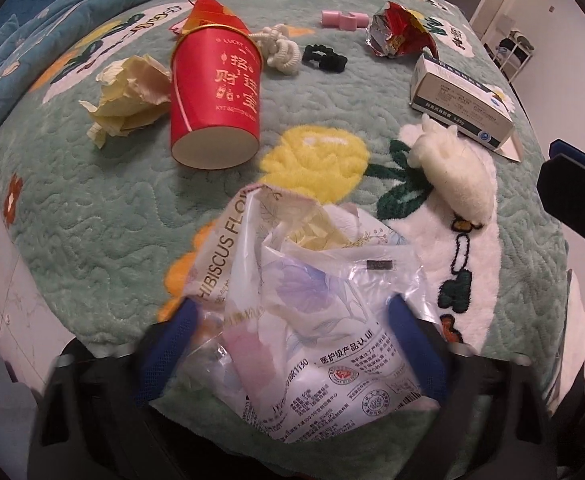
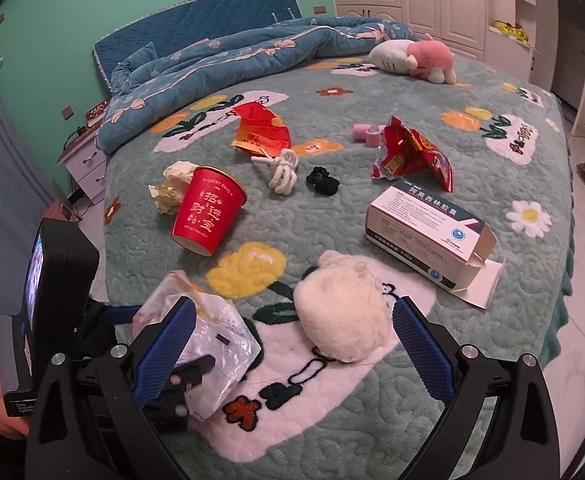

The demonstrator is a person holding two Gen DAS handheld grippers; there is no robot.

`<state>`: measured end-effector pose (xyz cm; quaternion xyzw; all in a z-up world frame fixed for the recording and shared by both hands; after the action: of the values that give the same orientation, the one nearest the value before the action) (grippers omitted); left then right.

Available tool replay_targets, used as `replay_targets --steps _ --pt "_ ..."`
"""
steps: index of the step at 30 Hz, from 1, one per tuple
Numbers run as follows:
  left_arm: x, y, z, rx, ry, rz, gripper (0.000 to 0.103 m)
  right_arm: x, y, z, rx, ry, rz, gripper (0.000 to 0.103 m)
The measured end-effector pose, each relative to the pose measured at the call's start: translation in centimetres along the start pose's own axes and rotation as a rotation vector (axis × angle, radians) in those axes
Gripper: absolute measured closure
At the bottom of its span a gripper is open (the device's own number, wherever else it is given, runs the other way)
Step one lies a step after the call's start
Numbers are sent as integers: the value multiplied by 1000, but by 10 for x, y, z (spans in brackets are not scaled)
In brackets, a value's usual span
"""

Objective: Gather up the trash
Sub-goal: 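Reach the left tool to the clear plastic bag and close on it, then close the right tool on the white fluffy tissue ball while the left holds the bag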

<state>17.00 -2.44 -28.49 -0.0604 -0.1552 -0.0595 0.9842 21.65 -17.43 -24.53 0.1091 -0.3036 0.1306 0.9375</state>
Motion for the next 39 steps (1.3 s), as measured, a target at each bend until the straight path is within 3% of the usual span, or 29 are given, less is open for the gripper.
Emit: replay_targets --steps 3,12,14,20,22,29,32,36,38,39 --pt "0 -1 -2 -11 3 3 29 -1 -1 -1 3 4 -10 6" --pt "0 7 4 -14 -20 22 71 -1 0 -2 9 3 -1 6" --pt "0 6 9 -18 -33 21 83 -2 1 -2 23 2 -1 11" --pt "4 -4 25 -12 -75 -34 87 -6 -3 -11 22 25 15 18" --pt "6 -6 24 -11 -72 -36 87 -5 -5 -15 32 29 27 27" --pt "13 -12 21 -22 -68 -39 87 -5 -19 -39 -16 70 66 31" --pt "14 -11 19 -27 -61 -33 87 -8 -25 -55 -24 119 87 48" --pt "15 -12 16 -30 -52 -32 87 -16 -30 -74 -23 183 90 48" --pt "15 -11 14 -34 -45 -25 87 -24 -29 -81 -23 203 107 58" --pt "15 -11 13 -38 -40 -20 87 -26 -29 -84 -25 206 111 72"
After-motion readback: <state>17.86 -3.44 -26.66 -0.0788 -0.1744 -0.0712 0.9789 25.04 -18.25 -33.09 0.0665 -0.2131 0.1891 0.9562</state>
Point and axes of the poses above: each gripper's, at about its wrist camera, not at the fingertips, and z roughly against the way its jaws point, y to its left, x to its top, the point moved 7 cm from there along -z, roughly the way its jaws point, and after that the axes turned 5 degrees about z, right-handed, at the moved point
